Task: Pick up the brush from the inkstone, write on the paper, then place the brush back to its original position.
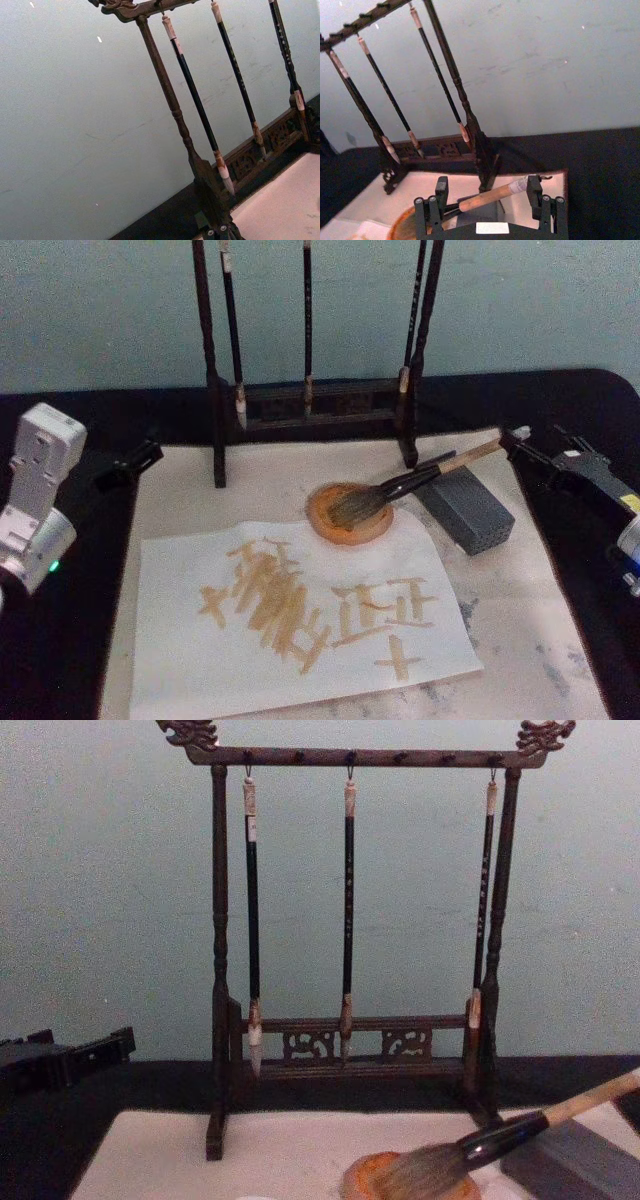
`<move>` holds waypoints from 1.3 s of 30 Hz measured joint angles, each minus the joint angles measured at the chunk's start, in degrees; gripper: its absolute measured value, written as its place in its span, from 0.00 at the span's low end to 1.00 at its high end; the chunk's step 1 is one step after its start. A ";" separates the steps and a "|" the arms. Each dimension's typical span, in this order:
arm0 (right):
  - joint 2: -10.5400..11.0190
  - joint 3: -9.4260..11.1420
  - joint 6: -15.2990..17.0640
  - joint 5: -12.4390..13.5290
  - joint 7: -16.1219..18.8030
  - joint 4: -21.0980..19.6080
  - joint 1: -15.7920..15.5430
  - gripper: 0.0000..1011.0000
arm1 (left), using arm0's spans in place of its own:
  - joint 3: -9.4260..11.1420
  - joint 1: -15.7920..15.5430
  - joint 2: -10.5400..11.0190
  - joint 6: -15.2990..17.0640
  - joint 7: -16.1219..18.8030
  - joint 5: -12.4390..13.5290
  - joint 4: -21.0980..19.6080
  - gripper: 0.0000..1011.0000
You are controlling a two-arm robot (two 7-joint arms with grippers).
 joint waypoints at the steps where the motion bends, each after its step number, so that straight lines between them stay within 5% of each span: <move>1: -0.20 0.36 0.73 1.21 0.48 0.20 -0.04 1.00 | 0.00 0.00 0.00 0.00 0.00 0.00 0.00 0.99; 19: 0.46 0.57 3.97 9.28 1.92 1.82 -0.40 1.00 | 0.00 0.00 0.00 0.00 0.00 0.00 0.00 0.99; 39: -0.25 -0.71 8.72 18.43 4.19 10.75 4.39 1.00 | 0.00 0.00 0.00 0.00 0.00 0.00 0.00 0.99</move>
